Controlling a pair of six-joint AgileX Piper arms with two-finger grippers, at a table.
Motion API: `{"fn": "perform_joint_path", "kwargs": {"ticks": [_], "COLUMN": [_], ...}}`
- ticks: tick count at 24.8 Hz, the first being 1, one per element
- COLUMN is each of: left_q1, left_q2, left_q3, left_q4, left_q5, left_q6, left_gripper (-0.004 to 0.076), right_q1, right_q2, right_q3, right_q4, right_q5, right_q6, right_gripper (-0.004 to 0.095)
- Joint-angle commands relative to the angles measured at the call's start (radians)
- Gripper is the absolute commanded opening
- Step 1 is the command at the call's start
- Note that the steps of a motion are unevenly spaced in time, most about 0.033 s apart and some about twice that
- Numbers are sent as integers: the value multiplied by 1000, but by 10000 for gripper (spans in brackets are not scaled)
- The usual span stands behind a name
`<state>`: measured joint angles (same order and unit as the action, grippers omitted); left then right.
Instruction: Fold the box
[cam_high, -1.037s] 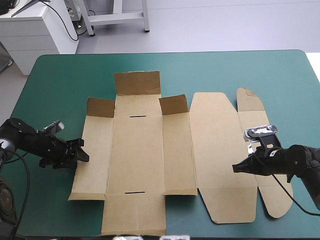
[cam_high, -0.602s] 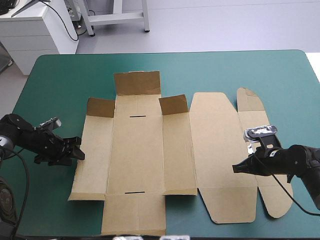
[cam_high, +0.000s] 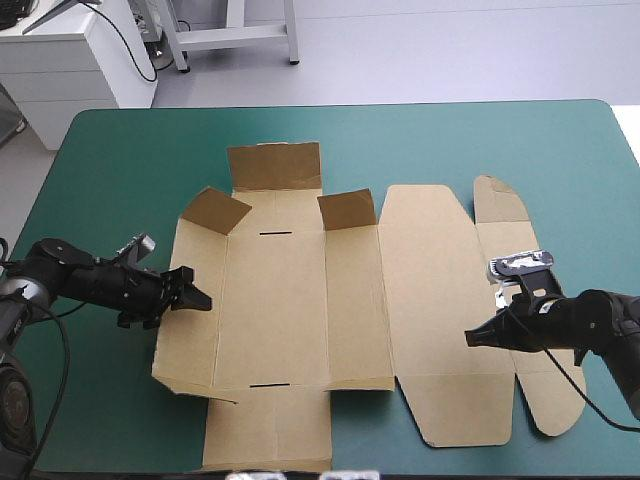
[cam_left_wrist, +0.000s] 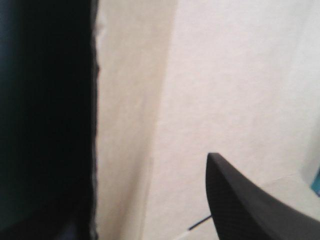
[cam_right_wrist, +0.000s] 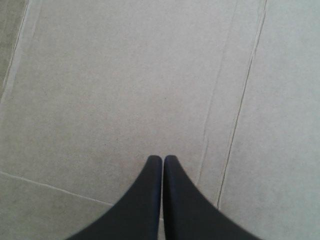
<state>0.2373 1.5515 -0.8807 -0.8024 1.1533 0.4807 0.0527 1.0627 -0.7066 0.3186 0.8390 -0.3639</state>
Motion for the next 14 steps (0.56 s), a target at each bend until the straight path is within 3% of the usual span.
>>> {"fn": "perform_joint_path", "kwargs": {"ticks": [1,5,14], "left_q1": [-7,-7,-9], "left_q2": [-30,-30,-30], "left_q3": [-20,-20,-20], "left_q4": [-207,-221,-99], "left_q5": [112,142,142], "left_q6": [39,44,-1], "left_gripper": [391,384,249], "right_q1": [-9,-9,-9], "right_q2": [-21,-21,-21], "right_q3": [-26,-26,-26], "right_q4": [16,16,16], "right_q5": [-22,-22,-22], "right_q6": [-10,-10,-10], "right_gripper": [-2,-2,-2]}}
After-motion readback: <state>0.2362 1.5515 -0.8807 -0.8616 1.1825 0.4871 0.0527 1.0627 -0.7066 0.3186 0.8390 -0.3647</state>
